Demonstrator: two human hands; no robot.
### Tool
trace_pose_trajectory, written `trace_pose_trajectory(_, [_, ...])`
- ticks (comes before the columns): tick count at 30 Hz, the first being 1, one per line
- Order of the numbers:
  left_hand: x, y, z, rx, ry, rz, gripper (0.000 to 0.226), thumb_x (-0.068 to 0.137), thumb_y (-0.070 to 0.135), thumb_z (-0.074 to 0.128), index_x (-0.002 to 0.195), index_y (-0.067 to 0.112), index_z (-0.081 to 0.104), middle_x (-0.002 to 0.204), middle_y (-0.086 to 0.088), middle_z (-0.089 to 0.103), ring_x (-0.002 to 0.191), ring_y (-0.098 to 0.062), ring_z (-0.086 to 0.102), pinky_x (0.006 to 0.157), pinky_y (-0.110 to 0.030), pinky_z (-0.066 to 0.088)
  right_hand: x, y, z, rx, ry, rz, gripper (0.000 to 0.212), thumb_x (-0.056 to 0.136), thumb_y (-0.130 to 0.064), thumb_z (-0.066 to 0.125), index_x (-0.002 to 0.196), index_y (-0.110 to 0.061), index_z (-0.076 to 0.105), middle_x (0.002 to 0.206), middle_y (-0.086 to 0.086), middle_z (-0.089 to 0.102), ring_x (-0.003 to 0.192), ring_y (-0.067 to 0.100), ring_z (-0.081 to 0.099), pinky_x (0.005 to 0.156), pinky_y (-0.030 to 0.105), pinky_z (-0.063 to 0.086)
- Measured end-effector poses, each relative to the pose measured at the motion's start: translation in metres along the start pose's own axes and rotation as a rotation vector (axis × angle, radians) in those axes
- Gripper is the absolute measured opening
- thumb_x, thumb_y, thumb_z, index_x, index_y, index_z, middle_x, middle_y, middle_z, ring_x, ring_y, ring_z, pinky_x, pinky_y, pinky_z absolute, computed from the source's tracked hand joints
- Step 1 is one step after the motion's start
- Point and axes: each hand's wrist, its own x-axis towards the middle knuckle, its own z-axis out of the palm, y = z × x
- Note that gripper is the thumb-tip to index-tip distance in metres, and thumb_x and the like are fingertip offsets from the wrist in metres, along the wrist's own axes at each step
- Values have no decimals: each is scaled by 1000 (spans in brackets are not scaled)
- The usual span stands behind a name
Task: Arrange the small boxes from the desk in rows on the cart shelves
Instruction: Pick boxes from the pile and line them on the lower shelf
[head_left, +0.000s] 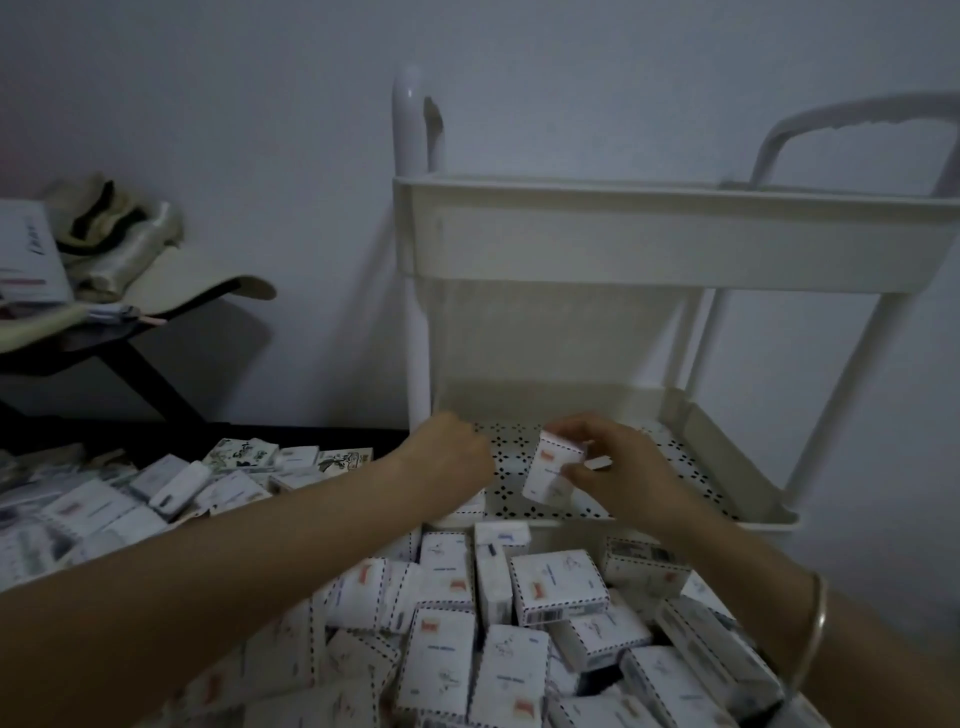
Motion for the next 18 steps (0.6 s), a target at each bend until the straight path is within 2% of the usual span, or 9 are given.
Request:
trace_pose_trajectory(3, [-8,3,6,48,-41,49,25,91,-2,45,91,10,66,97,-5,68,90,-22,60,92,-37,45,17,-2,6,-17,59,3,36,86,-7,68,117,-25,61,108,-12,61,89,1,57,72,12,45])
trace_pose_trajectory(6, [-15,2,17,154,1,78,23,93,12,51,107,9,69,121,-12,63,117,-30,50,114,-48,24,35,-10,19,25,95,-9,33,85,-2,67,113,-20,63,107,-5,63,88,8,59,72,17,48])
trace_pose_trajectory(8, [-25,-3,21,103,137,82,26,90,14,52,110,12,70,126,-11,61,123,-29,47,119,-47,14,46,-15,30,11,108,-55,32,84,1,64,111,-17,62,104,-4,62,86,11,59,71,21,49])
trace_pose_trajectory(10, [-40,-8,17,-25,280,108,26,84,13,53,102,17,72,114,-3,67,116,-24,53,116,-43,22,55,-19,43,-3,109,-91,32,84,2,62,111,-14,61,104,-1,63,88,15,60,74,31,53])
trace_pose_trajectory(13, [-66,-12,8,-253,365,150,23,80,14,59,95,22,73,99,5,70,100,-19,60,96,-38,45,67,-19,62,-7,71,-87,30,83,1,62,110,-11,62,106,4,67,95,21,63,81,40,53])
trace_pose_trajectory(15, [-85,-11,4,-420,371,136,25,85,20,55,101,26,73,97,9,70,94,-16,61,88,-37,49,72,-16,73,29,-44,-42,27,86,-5,64,112,-12,63,109,4,67,100,22,63,85,38,52])
trace_pose_trajectory(18, [-107,-12,0,-563,362,85,40,92,31,35,107,31,72,99,15,71,93,-9,61,88,-35,48,75,-17,80,50,-212,-6,27,93,-13,61,120,-17,62,116,-2,63,103,14,57,81,23,46])
